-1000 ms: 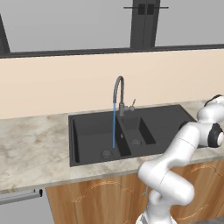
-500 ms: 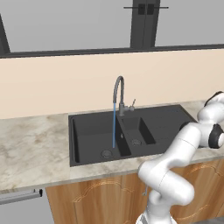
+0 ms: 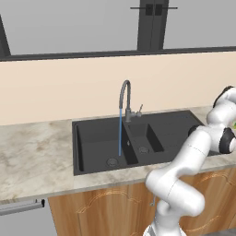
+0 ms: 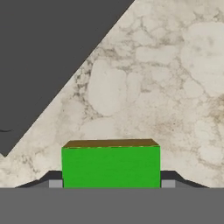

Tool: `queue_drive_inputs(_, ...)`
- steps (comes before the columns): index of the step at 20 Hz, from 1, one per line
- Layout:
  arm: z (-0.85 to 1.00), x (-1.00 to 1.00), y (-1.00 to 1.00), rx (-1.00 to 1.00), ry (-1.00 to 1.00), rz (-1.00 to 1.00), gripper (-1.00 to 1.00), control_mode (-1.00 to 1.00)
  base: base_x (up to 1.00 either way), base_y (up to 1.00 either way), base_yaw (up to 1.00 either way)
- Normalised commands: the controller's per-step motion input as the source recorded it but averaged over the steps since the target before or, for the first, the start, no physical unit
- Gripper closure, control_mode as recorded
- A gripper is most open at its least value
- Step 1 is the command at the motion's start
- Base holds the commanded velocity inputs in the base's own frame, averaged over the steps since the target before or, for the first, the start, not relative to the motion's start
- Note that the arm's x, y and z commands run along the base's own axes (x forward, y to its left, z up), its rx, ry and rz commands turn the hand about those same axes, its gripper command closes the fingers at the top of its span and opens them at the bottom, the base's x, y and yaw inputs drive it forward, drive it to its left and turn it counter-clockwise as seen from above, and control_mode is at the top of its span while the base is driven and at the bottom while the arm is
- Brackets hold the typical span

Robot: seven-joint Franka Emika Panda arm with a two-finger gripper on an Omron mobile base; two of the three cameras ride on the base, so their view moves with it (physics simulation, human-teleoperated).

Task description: Soak the sponge with water for a few seconds and then drop it inside the sink.

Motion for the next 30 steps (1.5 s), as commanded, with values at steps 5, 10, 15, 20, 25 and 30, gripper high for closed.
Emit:
queue_drive_inputs(5,0.00,0.00,0.97,0.00,-0.09,-0.03,1.00,-1.00,0.00,0.00,0.00)
queue_drive_inputs(10,0.03,-0.12,1.00,0.00,-0.17,-0.04,1.00,-1.00,0.00,0.00,0.00)
queue_drive_inputs(15,0.00,-0.35,1.00,0.00,-0.17,-0.02,1.00,-1.00,0.00,0.00,0.00)
queue_drive_inputs(20,-0.02,-0.21,1.00,-0.01,-0.12,-0.03,1.00,-1.00,0.00,0.00,0.00)
queue_drive_inputs(25,0.01,-0.06,0.91,-0.06,-0.01,-0.10,1.00,-1.00,0.00,0.00,0.00)
queue_drive_inputs(30,0.48,-0.54,0.46,-0.02,-0.01,-0.09,1.00,-1.00,0.00,0.00,0.00)
